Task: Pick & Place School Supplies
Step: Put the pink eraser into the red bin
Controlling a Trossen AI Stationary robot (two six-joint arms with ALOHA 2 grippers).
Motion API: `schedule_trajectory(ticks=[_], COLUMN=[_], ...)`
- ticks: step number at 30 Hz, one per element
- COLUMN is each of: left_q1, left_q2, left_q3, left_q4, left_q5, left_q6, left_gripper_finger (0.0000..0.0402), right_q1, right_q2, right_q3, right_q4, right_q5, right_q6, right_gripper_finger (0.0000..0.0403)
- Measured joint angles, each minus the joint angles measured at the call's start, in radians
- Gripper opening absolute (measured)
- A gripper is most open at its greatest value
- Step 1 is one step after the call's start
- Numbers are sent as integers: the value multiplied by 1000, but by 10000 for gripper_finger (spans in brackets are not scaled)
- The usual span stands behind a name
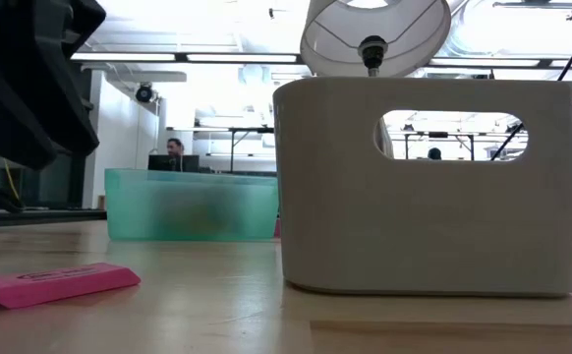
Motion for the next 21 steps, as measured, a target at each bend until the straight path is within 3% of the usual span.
schedule_trajectory(ticks=[12, 21], left_q1=[9, 24], left_q2=[0, 0], left_q3=[50, 151], left_q4=[-17, -253], left_q5=[47, 86], left_q6=[-221, -495], left_gripper_finger=[114, 114], right_q1=[-12, -12], right_q2=[0, 0], right_q3=[0, 0], right_q4=[7, 6], right_q5=[-5, -9], right_q6=[-7, -11], right_gripper_finger=[144, 144])
